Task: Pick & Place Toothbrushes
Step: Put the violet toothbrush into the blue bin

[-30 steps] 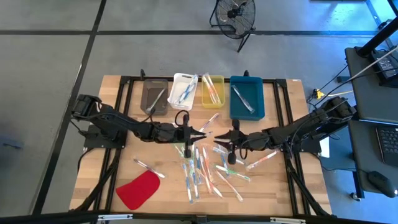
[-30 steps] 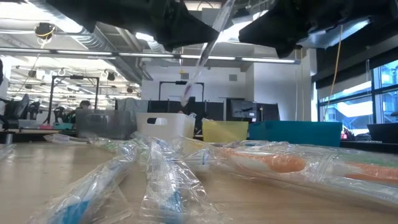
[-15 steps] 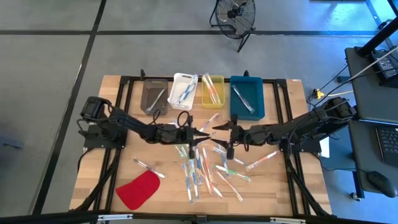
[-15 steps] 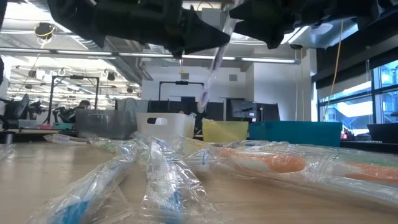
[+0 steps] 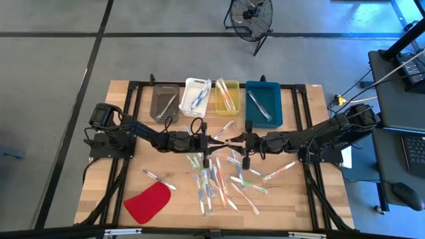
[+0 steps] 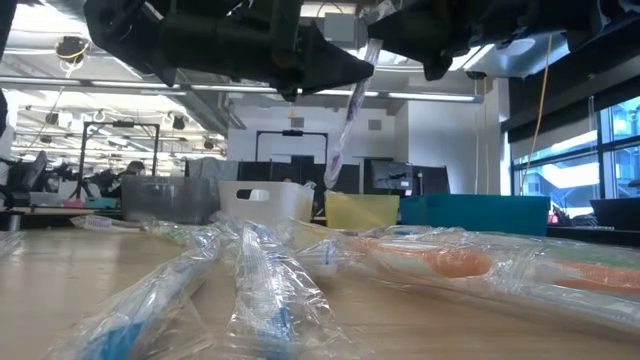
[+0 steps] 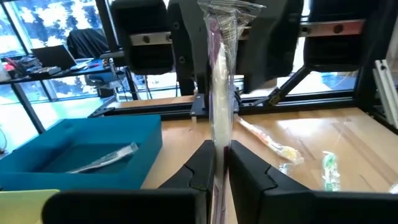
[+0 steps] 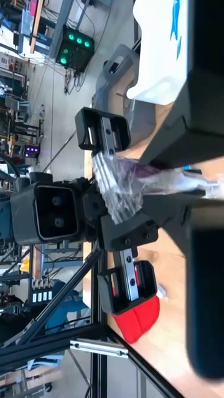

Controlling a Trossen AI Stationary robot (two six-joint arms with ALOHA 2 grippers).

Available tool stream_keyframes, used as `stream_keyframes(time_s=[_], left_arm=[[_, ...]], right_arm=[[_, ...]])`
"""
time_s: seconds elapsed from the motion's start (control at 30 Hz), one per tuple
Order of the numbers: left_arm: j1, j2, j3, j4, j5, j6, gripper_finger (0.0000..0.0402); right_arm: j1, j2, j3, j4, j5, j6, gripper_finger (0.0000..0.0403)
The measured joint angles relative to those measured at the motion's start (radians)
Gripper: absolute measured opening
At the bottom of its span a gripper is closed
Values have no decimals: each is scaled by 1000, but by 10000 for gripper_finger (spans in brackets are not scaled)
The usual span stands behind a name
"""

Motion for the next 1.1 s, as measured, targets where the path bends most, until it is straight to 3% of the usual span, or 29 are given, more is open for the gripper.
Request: stream_keyframes(time_s=[0.13, 0.37, 0.67, 1.1], left_arm=[[1, 0, 0, 0, 3, 4, 28], [1, 0, 0, -2, -18, 55, 38], [0, 0, 0, -4, -92, 117, 54], [-8, -25, 0, -69, -202, 129, 164]], right_arm=[[-9, 0, 0, 0, -4, 3, 21], [-26, 0, 0, -6, -3, 55, 35], [-30, 0, 0, -12, 30, 76, 20], [-49, -20, 0, -86, 57, 138, 20]])
